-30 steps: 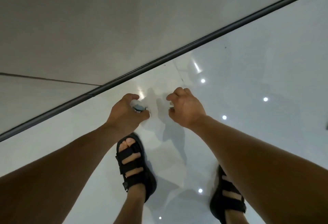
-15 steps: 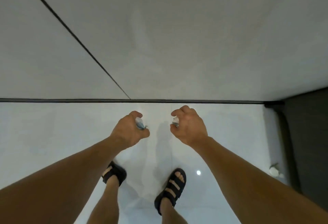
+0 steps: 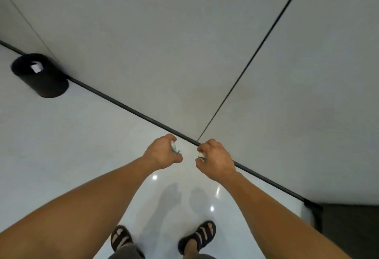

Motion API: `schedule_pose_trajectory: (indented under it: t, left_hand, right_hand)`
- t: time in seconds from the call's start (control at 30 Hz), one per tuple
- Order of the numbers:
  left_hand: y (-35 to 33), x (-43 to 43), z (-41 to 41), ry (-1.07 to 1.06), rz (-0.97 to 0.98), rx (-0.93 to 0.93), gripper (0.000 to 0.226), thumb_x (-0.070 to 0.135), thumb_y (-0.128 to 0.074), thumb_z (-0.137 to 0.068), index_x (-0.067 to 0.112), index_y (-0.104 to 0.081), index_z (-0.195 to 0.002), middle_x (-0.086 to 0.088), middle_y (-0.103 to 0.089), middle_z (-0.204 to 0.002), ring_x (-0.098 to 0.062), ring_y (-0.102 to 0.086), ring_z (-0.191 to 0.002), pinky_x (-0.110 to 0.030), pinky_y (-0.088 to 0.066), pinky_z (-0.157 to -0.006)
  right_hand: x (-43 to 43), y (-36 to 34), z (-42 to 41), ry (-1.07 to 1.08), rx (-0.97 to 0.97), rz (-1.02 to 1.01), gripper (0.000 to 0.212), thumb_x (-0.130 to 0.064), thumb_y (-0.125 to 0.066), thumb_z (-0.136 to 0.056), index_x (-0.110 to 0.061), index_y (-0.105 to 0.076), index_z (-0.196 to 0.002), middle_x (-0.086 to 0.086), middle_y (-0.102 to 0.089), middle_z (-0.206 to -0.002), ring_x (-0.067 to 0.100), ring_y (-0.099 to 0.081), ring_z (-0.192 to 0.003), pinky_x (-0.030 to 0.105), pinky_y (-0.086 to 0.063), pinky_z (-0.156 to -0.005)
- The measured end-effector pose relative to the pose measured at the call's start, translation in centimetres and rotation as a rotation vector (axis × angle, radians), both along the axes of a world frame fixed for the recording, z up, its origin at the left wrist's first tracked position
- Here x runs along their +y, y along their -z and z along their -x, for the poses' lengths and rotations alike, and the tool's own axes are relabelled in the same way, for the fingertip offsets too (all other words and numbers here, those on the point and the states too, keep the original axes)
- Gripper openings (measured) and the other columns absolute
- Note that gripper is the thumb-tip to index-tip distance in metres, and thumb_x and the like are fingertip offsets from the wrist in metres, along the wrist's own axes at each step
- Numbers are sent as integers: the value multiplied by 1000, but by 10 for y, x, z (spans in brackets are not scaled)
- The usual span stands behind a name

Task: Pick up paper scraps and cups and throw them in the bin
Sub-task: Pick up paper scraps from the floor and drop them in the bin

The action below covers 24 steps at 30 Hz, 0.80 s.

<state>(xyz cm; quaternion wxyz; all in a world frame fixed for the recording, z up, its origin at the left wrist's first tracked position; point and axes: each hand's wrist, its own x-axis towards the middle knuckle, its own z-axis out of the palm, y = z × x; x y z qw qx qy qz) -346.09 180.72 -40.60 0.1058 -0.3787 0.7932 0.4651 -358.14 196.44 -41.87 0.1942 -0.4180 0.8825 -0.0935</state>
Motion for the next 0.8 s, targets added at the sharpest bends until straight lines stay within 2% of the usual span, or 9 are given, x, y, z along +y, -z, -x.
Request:
schedule_pose_trajectory:
  t: [0.1, 0.37, 0.63, 0.8]
  left_hand:
    - [-23, -49, -62, -72, 42, 19, 67, 32, -77, -73, 20, -46, -131, -4, -60, -118, -21, -59, -101, -32, -53, -86]
    - [-64, -178, -205, -324, 141, 26, 68, 33, -77, -72, 21, -46, -131, -5, -57, -119, -21, -59, -95, -31, -56, -76]
    - [-82, -290, -256, -502, 191, -5, 66, 32, -75, -73, 23, -45, -131, 0, -53, -109, -19, -60, -89, -29, -56, -70]
    - [-105, -375, -272, -621, 255, -50, 66, 33, -75, -74, 22, -45, -132, -1, -53, -110, -19, -60, -89, -28, -53, -69]
  right_hand:
    - [-64, -26, -51, -95, 29, 24, 40, -37, -59, -88, -23, -60, -125, -4, -51, -122, 17, -49, -114, 21, -37, -80]
    - [-221, -73, -148, -331, 56, 68, 37, -36, -57, -87, -24, -61, -122, -5, -51, -121, 16, -49, -112, 27, -45, -82]
    - [-374, -83, -175, -540, 74, 107, 37, -34, -56, -89, -23, -60, -124, -4, -51, -123, 17, -48, -115, 31, -48, -87]
    - [-482, -91, -177, -651, 68, 166, 37, -34, -55, -89, -23, -60, -124, -3, -51, -122, 18, -49, -113, 33, -49, -87]
